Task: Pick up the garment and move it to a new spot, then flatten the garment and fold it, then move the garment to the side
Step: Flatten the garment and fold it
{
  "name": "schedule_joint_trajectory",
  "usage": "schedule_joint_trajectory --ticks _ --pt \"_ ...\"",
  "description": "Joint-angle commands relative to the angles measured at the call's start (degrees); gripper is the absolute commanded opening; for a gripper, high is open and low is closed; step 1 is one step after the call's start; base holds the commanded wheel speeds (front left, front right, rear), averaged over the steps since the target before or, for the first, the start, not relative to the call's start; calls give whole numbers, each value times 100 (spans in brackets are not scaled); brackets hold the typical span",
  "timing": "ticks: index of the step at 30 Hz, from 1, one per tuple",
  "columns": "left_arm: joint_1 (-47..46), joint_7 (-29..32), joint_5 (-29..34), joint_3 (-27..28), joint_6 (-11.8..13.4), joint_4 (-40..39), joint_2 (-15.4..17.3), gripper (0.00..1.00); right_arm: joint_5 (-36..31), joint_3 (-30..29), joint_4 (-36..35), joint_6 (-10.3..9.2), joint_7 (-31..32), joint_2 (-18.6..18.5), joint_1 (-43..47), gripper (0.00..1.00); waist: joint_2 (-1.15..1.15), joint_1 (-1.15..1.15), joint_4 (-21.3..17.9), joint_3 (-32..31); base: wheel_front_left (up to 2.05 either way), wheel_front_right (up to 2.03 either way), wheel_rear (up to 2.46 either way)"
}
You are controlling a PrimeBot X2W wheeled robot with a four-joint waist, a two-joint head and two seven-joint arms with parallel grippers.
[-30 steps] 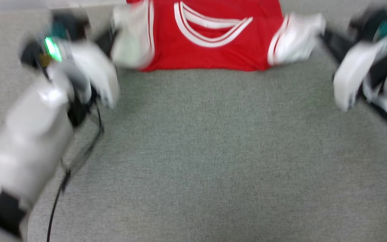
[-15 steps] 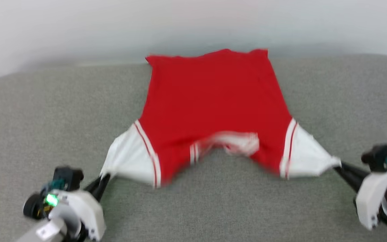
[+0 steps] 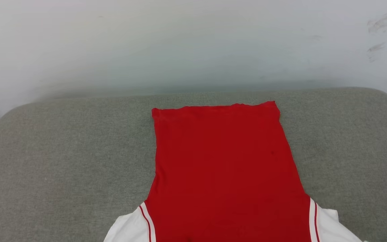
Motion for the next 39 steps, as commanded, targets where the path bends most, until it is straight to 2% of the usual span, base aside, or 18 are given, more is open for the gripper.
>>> schedule_joint_trajectory --ticks 1,6,7,8,9,16,17,20,23,26,29,35,39 --pt "218 19 -38 8 174 -190 170 0 59 -149 -137 -8 136 -136 343 0 0 2 27 -14 0 0 0" --pt "410 86 -9 -64 396 -527 227 0 37 -509 -379 -9 628 -160 852 0 0 2 54 -13 0 0 0" --pt "393 92 10 -73 422 -570 226 0 11 -568 -427 -9 735 -125 912 3 0 2 61 -6 0 0 0" --pt "365 99 25 -73 439 -612 218 0 3 -674 -474 -9 849 -99 943 41 0 2 64 3 0 0 0" --pt "331 111 50 -83 457 -656 210 0 34 -785 -542 -9 965 -70 944 100 0 2 64 13 0 0 0" --pt "104 14 265 -29 634 -983 145 0 -205 -2048 -1469 -6 1364 -255 315 100 0 2 139 166 0 0 0" --pt "104 14 265 -29 634 -983 145 0 -205 -2048 -1469 -6 1364 -255 315 100 0 2 139 166 0 0 0" --pt "-72 -6 426 -1 697 -1173 137 0 -521 -2764 -1831 -6 1553 -383 -172 100 0 2 270 368 0 0 0" --pt "-326 25 652 2 742 -1350 151 0 -907 -3379 -2022 -6 1942 -331 -803 100 0 2 467 677 0 0 0" --pt "-627 78 891 -16 757 -1510 102 0 -1143 -3705 -2033 -7 2617 -199 -1514 100 0 2 690 1054 0 0 0" --pt "-920 86 1092 -8 767 -1636 10 0 -1297 -3721 -1839 -7 3560 -47 -2293 100 0 2 900 1474 0 0 0" --pt "-1394 58 1436 -25 808 -1820 -218 0 -1358 -3429 -918 -5 5805 495 -3683 100 0 2 1251 2244 0 0 0" --pt "-1664 86 1625 -40 830 -1909 -342 0 -1520 -3449 -268 -6 6737 936 -4273 100 0 2 1408 2656 0 0 0"
